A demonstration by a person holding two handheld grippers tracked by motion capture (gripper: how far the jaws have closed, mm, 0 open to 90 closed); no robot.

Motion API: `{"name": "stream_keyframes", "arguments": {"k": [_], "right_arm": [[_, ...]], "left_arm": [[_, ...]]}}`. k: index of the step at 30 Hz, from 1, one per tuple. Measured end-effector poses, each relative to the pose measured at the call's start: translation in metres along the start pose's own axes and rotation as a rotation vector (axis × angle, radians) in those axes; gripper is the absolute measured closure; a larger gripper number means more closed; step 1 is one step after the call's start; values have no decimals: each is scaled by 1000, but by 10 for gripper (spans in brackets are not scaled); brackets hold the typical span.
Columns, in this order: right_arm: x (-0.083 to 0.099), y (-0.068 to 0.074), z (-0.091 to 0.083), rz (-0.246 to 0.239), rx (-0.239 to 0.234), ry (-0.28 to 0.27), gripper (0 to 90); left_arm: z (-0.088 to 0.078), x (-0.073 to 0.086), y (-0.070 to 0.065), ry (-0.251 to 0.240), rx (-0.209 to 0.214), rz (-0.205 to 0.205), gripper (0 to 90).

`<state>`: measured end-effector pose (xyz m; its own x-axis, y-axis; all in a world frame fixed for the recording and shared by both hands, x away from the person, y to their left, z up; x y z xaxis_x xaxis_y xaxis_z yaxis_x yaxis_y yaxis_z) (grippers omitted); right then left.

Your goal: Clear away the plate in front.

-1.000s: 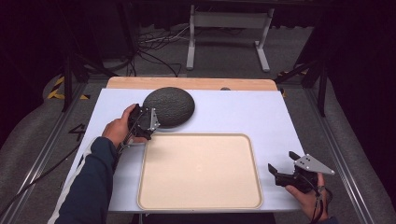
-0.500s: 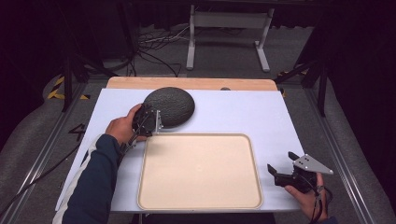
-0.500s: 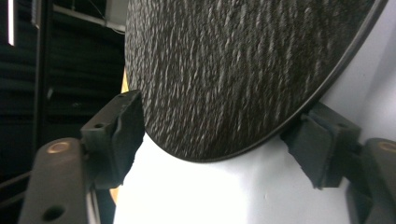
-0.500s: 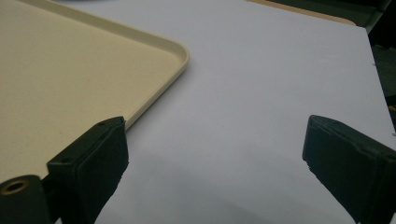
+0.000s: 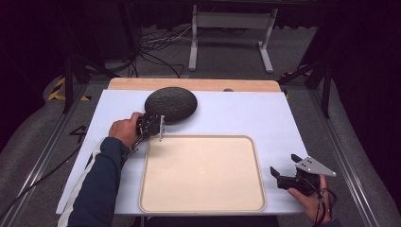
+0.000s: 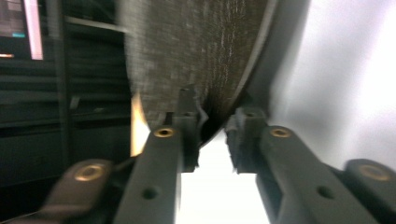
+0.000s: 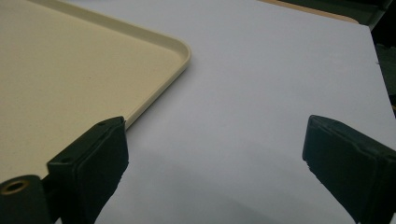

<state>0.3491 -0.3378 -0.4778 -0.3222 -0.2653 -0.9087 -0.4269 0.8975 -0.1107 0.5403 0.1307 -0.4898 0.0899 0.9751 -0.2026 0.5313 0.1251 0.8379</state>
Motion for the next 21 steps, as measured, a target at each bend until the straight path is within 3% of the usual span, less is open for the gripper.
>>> {"name": "stream_keyframes", "arguments": {"k": [3, 7, 10, 14, 15, 19, 21], "right_arm": [[0, 0, 0, -2, 0, 2, 75], [0, 0, 0, 2, 3, 0, 75], [1, -1, 0, 1, 3, 0, 75], [1, -1, 0, 0, 3, 1, 75], [1, -1, 0, 1, 2, 1, 75], [0, -1, -1, 4, 6, -2, 75], [0, -2, -1, 5, 10, -2, 75]], "left_arm": [[0, -4, -1, -2, -23, 37, 847], [0, -12, -4, -14, -36, 30, 872], [1, -16, -5, -3, -44, 64, 872], [-1, -17, -5, 1, -51, 60, 870], [-2, -17, -5, 10, -64, 81, 867], [-2, -16, -5, 20, -75, 85, 867], [-4, -16, -3, 14, -81, 62, 866]]}}
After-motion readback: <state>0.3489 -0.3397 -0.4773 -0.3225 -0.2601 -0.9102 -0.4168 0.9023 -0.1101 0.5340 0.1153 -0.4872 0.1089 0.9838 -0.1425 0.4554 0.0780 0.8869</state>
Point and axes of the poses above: each handheld gripper's, and its own axes: z roughly forward along the jaws, x roughly out of its underside, y roughly to its left, the point moved 6 cm from there along z, roughly forward along the jaws, and after that the axes turned 5 degrees about -y, right-handed, at the moved point
